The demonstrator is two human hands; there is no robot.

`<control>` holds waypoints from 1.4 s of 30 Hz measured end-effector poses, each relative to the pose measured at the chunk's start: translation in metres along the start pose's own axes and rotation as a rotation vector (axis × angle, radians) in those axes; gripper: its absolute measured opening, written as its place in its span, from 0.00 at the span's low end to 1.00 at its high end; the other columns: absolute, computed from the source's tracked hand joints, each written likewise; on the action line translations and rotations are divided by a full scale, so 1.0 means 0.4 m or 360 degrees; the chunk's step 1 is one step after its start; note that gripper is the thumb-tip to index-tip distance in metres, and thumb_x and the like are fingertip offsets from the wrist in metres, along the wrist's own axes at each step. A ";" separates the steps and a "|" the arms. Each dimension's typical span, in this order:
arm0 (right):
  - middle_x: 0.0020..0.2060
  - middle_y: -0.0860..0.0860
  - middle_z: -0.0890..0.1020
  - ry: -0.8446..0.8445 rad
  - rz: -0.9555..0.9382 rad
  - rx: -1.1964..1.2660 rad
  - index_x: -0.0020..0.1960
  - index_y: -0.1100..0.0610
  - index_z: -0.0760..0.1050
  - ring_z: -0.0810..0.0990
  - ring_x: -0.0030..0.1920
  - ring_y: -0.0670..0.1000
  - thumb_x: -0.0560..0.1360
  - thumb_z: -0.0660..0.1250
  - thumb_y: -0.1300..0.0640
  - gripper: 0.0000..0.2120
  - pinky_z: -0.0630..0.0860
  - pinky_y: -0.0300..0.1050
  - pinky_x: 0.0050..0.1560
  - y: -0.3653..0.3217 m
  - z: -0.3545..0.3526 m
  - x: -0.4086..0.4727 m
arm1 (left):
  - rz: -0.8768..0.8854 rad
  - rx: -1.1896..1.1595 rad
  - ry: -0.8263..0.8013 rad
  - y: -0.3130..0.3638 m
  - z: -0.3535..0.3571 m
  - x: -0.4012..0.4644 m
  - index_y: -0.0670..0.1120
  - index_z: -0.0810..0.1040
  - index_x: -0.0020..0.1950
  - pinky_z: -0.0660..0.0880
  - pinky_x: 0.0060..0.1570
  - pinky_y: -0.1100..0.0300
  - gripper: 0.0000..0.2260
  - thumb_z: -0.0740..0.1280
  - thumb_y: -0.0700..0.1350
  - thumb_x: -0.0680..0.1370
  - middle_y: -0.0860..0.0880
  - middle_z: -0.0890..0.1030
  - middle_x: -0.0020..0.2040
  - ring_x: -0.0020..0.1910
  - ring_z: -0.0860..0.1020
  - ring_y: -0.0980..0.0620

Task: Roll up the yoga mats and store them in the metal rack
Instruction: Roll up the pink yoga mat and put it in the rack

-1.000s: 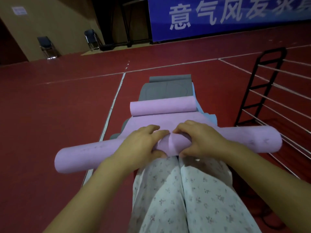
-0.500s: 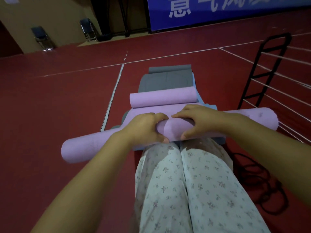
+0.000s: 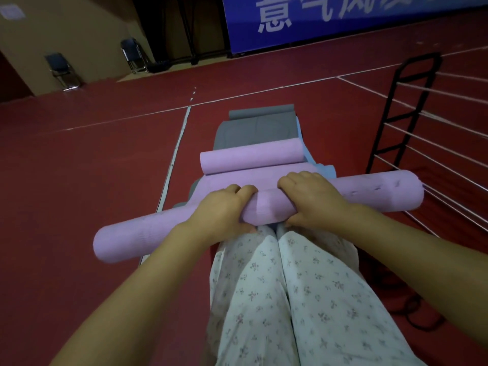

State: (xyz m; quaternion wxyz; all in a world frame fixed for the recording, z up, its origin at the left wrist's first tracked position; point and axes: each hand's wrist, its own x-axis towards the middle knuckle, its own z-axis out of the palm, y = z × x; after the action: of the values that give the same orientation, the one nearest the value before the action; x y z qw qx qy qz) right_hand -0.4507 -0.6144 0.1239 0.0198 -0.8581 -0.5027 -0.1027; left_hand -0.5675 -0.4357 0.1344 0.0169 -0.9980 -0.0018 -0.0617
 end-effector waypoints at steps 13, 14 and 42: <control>0.34 0.51 0.76 0.0426 -0.0465 -0.0076 0.40 0.52 0.66 0.75 0.32 0.55 0.52 0.76 0.38 0.29 0.66 0.42 0.30 -0.047 -0.178 -0.176 | 0.0323 0.0048 0.0195 0.083 -0.196 -0.165 0.56 0.73 0.60 0.74 0.38 0.57 0.30 0.64 0.67 0.61 0.53 0.81 0.47 0.44 0.80 0.49; 0.33 0.51 0.75 0.0419 -0.0481 -0.0008 0.41 0.52 0.64 0.74 0.31 0.55 0.52 0.75 0.38 0.29 0.67 0.42 0.29 -0.062 -0.168 -0.203 | 0.0382 0.0067 0.0207 0.094 -0.184 -0.187 0.55 0.73 0.59 0.75 0.35 0.57 0.29 0.63 0.67 0.61 0.52 0.81 0.45 0.41 0.80 0.49; 0.56 0.40 0.77 -0.0085 -0.0128 0.0876 0.64 0.38 0.73 0.75 0.58 0.43 0.58 0.64 0.34 0.34 0.72 0.54 0.57 -0.103 -0.039 -0.211 | -0.0172 -0.1092 -0.0748 0.052 -0.060 -0.116 0.57 0.79 0.53 0.73 0.47 0.67 0.21 0.80 0.52 0.61 0.58 0.81 0.46 0.45 0.78 0.59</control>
State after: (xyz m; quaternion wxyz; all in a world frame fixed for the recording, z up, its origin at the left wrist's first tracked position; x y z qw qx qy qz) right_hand -0.5288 -0.6688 0.1198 0.2349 -0.8023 -0.5456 0.0596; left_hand -0.6164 -0.4575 0.1518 -0.3206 -0.9311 -0.0374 0.1698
